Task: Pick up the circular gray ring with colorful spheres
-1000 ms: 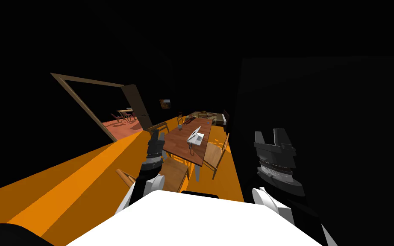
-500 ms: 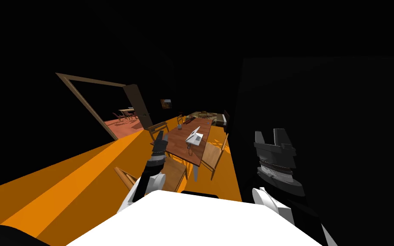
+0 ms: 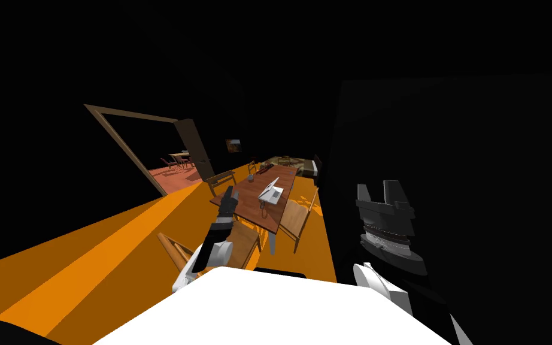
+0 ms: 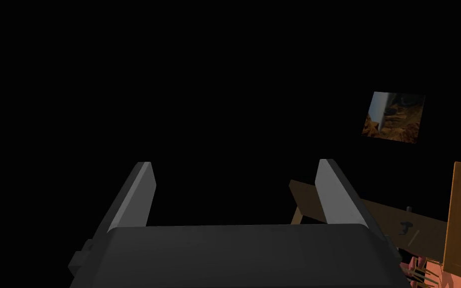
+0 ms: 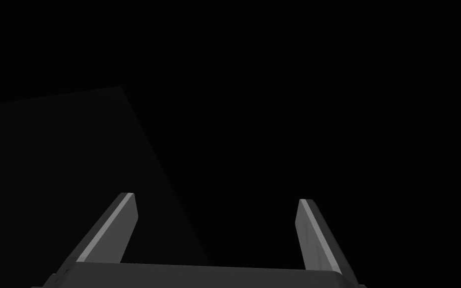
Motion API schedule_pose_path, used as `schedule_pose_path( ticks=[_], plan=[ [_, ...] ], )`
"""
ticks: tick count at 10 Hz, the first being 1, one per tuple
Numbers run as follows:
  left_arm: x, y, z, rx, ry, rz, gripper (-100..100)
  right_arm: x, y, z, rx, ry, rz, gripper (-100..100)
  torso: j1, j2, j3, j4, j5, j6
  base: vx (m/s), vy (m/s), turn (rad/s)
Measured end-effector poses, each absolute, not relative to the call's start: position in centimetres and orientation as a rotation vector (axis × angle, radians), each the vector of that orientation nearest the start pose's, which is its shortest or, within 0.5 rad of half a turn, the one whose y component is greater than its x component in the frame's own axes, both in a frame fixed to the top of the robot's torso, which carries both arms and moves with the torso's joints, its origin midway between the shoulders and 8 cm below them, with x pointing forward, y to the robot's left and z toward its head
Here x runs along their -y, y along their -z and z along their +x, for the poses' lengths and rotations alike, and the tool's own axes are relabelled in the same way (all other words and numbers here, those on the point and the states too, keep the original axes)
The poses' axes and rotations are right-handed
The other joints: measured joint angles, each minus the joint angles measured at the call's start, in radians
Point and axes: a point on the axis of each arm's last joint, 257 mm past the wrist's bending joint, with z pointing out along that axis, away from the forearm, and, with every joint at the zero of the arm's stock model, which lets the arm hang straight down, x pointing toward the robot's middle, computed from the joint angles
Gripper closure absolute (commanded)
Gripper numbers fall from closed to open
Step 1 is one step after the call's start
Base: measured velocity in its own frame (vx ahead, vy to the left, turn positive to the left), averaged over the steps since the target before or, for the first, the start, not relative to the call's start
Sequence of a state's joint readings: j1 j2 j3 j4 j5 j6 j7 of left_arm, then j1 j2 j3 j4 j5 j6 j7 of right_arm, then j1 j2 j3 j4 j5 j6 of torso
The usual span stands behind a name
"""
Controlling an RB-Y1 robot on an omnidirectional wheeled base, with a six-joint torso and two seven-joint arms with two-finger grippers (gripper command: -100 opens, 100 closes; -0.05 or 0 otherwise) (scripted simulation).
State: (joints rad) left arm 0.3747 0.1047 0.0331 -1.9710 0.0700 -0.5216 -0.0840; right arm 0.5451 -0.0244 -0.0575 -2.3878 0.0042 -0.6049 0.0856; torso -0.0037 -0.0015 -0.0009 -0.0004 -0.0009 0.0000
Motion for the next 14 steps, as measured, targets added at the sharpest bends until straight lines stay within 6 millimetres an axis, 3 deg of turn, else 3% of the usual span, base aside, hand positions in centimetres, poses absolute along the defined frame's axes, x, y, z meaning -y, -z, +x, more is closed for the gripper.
schedule_pose_path(
  ticks=[14],
  plan=[
    [-31.8, 18.0, 47.4, -0.930, 1.248, -1.023, -100, 28.5, -7.6, 29.6, -0.536, -1.185, 0.456, 0, 0.002, 0.000, 0.000, 0.000, 0.000, 0.000, 0.011, -0.044, 0.017]
  ],
)
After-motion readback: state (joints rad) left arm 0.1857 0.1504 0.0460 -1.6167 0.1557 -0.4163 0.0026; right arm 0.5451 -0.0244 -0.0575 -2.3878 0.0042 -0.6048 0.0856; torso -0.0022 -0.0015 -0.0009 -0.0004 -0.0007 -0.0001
